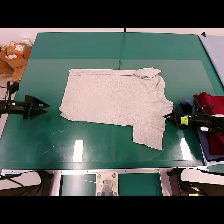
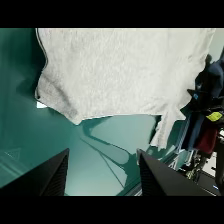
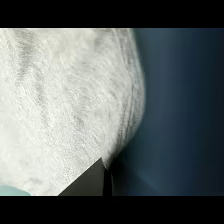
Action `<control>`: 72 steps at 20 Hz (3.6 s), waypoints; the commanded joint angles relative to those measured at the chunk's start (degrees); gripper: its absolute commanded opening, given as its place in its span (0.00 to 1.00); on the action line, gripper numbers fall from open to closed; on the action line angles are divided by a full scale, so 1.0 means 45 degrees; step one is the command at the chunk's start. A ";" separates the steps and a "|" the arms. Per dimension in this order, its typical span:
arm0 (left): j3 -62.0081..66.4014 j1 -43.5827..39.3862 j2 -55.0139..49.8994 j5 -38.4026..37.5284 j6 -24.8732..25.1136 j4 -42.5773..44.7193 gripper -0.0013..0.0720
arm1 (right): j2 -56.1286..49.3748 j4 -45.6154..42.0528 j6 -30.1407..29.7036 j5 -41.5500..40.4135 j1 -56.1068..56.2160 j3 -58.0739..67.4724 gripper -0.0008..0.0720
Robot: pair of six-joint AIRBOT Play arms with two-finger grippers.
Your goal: Fold the shirts.
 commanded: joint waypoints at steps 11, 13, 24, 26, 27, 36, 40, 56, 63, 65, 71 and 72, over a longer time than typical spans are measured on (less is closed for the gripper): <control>-0.4187 -0.1316 0.0005 0.5153 0.0787 -0.1583 0.68 | -0.0049 -0.0816 0.0656 0.1491 -0.0345 0.1141 0.02; -0.4177 -0.2098 0.0000 0.6460 0.0782 -0.1758 0.68 | -0.0049 -0.0811 0.0593 0.1574 -0.0335 0.1141 0.02; -0.4133 -0.3347 0.0126 0.3041 0.1083 -0.0675 0.30 | -0.0049 -0.0806 0.0510 0.1632 -0.0345 0.1141 0.02; -0.4133 -0.3269 0.0121 0.3949 0.1093 -0.0403 0.30 | -0.0049 -0.0806 0.0510 0.1632 -0.0340 0.1141 0.02; -0.4133 -0.3225 0.0121 0.4609 0.1103 -0.0578 0.19 | -0.0049 -0.0801 0.0510 0.1681 -0.0340 0.1141 0.02; -0.1583 -0.3215 0.0121 0.2093 0.0097 0.1520 0.04 | -0.0049 -0.0724 0.0505 0.1807 -0.0345 0.1141 0.02; -0.1413 -0.3215 0.0112 0.3395 -0.1200 0.2924 0.41 | -0.0049 -0.0719 0.0510 0.1807 -0.0345 0.1141 0.02; -0.2346 -0.3371 -0.1039 0.3925 -0.0661 0.0670 0.69 | -0.0049 -0.0719 0.0505 0.1817 -0.0340 0.1141 0.02; -0.2526 -0.2953 -0.1200 0.4216 -0.0291 0.0641 0.26 | -0.0049 -0.0719 0.0505 0.1817 -0.0340 0.1141 0.02; -0.2521 -0.2992 -0.1229 0.3871 -0.0204 0.0291 0.16 | -0.0049 -0.0724 0.0505 0.1826 -0.0340 0.1141 0.02; -0.2370 -0.2939 -0.0952 0.3405 0.0010 0.0267 0.04 | -0.0049 -0.0724 0.0505 0.1821 -0.0340 0.1141 0.02; -0.2152 -0.2851 -0.0627 0.3376 0.0015 0.0427 0.04 | -0.0049 -0.0719 0.0505 0.1851 -0.0340 0.1141 0.02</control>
